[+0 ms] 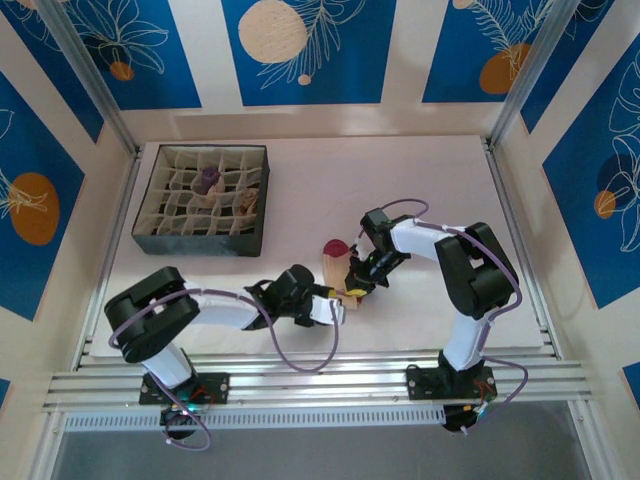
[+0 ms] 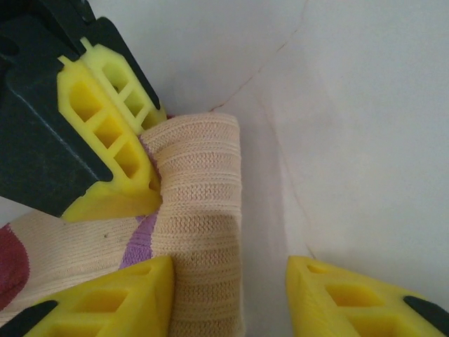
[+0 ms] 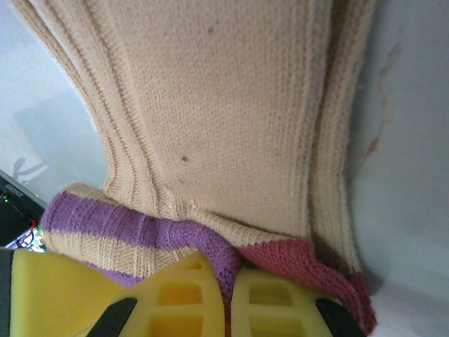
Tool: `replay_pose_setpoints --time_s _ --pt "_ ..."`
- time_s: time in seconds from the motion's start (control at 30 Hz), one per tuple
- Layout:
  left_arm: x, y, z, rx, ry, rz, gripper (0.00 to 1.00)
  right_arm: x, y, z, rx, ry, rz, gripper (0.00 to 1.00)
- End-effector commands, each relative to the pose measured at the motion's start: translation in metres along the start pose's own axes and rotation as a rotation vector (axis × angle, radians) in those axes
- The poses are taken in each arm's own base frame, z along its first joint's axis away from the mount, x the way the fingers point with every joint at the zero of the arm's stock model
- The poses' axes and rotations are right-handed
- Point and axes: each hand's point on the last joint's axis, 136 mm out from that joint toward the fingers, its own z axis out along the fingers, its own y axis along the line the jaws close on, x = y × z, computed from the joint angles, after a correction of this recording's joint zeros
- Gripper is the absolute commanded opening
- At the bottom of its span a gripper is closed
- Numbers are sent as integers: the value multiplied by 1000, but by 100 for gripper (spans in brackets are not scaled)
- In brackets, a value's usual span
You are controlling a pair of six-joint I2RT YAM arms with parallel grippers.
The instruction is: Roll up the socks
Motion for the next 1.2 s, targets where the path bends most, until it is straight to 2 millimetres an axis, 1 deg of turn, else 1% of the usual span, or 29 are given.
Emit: replay_pose_setpoints --time_s 0.0,0.13,0.17,0.2,0.27,0.3,0.33,0.37,0.43,0.47,0.5,0.6,0.67,0.77,0.87,1.0,1.07,1.17 --pt "8 8 11 -60 32 14 46 17 -32 17 139 73 23 0" --pt "15 8 17 -55 60 10 47 20 -29 20 123 92 9 0" --pt "17 7 19 -49 76 7 45 21 -28 21 121 98 3 0" --pt "19 6 20 -39 85 8 41 21 -28 21 120 102 -1 0" --pt "22 -1 21 6 101 7 23 21 -25 21 115 101 -19 0" --pt "23 -6 20 41 109 0 14 21 -23 20 111 97 -21 3" --pt "23 -11 20 89 119 -18 4 19 -20 17 102 85 -33 9" --pt "24 -16 19 141 131 -51 0 18 -15 14 87 67 -55 17" --pt "23 -25 16 245 142 -136 0 16 -7 4 68 22 -82 36" --pt "21 -28 14 291 136 -182 0 15 -5 -2 55 -2 -92 41" --pt "17 -32 12 334 120 -226 0 14 -3 -8 42 -27 -97 44" --pt "12 -36 7 442 103 -368 0 16 -1 -28 -30 -114 -94 47" --pt "13 -37 5 506 119 -452 0 16 0 -43 -73 -176 -94 48" --pt "12 -37 4 606 115 -592 0 15 3 -56 -101 -248 -128 49" --pt "14 -27 7 672 111 -755 0 10 9 -57 -152 -283 -170 49" --pt "13 -12 9 745 49 -930 0 1 18 -47 -231 -280 -199 50" --pt "17 -2 12 745 47 -1009 0 -2 20 -40 -249 -261 -207 51" --pt "27 4 15 742 73 -1103 0 -6 19 -30 -239 -235 -211 51"
